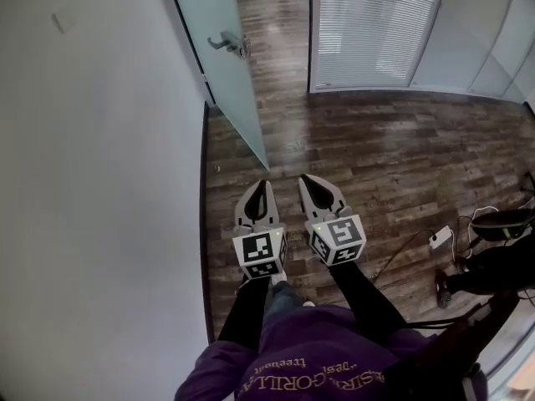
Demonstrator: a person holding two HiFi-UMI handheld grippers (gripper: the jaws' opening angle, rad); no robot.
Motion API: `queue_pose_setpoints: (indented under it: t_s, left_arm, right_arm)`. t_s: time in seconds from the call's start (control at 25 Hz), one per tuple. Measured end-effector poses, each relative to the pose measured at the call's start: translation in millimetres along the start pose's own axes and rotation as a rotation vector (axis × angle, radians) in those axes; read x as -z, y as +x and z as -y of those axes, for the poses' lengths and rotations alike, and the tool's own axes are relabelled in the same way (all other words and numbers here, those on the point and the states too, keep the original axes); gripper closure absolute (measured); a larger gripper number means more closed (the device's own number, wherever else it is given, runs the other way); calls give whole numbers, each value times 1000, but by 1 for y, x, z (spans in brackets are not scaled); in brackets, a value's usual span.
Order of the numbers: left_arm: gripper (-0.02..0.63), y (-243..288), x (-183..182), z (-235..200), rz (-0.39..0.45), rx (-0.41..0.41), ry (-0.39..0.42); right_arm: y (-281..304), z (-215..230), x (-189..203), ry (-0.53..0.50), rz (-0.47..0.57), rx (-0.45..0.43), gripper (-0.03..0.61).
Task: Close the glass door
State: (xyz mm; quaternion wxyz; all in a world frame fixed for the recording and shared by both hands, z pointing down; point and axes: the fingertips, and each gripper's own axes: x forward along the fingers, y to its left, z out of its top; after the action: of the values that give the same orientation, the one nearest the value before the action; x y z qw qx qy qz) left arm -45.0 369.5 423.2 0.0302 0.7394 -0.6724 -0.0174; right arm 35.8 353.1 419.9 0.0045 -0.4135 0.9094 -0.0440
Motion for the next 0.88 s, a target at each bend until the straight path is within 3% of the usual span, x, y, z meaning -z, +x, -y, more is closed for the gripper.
queue_pose_setpoints:
  t_s: [0.48,0.88]
  left_arm:
    - [615,101,-6,-81,-6,49,8]
    - [615,142,12,-113,-32,53,-24]
  right_arm:
    - [124,20,-3,5,-4,57,588]
    - [175,32,8,2,-34,72,588]
